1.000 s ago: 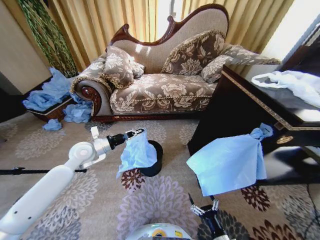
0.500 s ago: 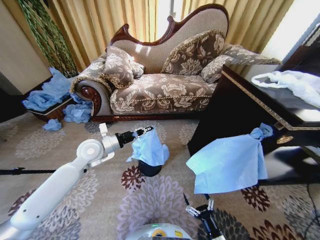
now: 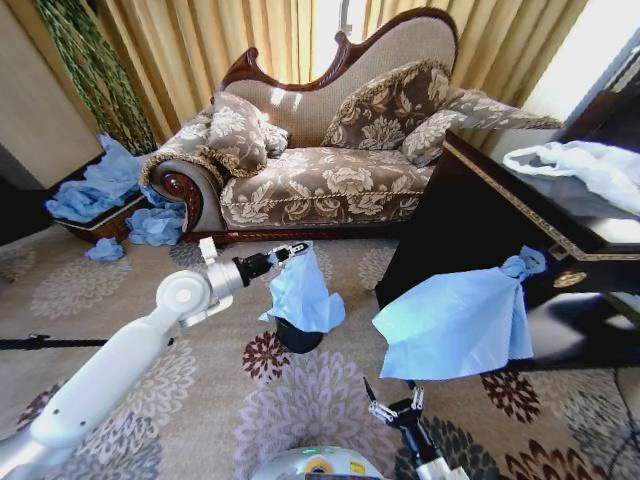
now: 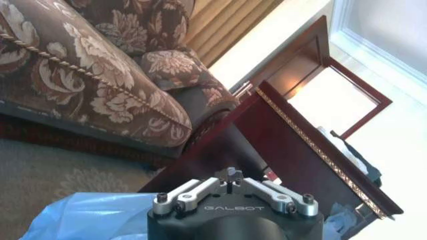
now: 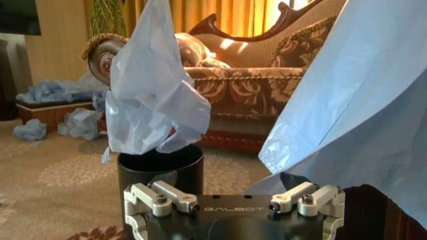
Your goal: Place a garbage bag over the trash bin.
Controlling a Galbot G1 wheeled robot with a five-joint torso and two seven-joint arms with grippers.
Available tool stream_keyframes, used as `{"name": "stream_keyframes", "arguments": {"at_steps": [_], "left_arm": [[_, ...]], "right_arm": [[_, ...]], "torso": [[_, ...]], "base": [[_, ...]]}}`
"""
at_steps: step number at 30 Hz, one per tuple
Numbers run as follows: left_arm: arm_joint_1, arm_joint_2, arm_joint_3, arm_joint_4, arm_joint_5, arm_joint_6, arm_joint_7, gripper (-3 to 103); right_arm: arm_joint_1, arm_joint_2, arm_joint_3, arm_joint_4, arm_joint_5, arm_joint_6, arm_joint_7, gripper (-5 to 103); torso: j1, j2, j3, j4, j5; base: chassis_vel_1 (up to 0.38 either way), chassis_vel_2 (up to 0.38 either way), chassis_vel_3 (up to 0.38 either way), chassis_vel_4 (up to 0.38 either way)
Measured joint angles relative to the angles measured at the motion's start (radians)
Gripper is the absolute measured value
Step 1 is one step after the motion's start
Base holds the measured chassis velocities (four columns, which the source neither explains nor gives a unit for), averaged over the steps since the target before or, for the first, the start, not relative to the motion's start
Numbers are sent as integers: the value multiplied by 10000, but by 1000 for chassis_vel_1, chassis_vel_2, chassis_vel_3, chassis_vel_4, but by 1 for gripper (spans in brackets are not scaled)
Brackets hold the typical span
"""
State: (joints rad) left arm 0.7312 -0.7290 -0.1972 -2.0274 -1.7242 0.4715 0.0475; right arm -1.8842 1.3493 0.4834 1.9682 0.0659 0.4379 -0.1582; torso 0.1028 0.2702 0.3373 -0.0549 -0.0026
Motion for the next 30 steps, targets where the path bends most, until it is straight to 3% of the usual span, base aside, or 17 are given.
{"name": "stream_keyframes", "arguments": {"at_steps": [20, 29, 30], "left_arm": [[-470, 71, -1, -529, -104, -87, -587, 0], [-981, -13, 177, -919, -157, -269, -1686, 0], [-1026, -45, 177, -1091, -157, -340, -2261, 0]], "right_arm": [[-41, 242, -255, 62, -183, 71, 5, 100], [-29, 330, -410, 25, -288, 161, -6, 100], [-27, 330, -411, 7, -290, 179, -8, 100]], "torso": [[0, 0, 0, 0, -1], [0, 0, 0, 0, 0], [0, 0, 0, 0, -1]], "base": [[0, 0, 0, 0], [0, 0, 0, 0], [0, 0, 0, 0]]}}
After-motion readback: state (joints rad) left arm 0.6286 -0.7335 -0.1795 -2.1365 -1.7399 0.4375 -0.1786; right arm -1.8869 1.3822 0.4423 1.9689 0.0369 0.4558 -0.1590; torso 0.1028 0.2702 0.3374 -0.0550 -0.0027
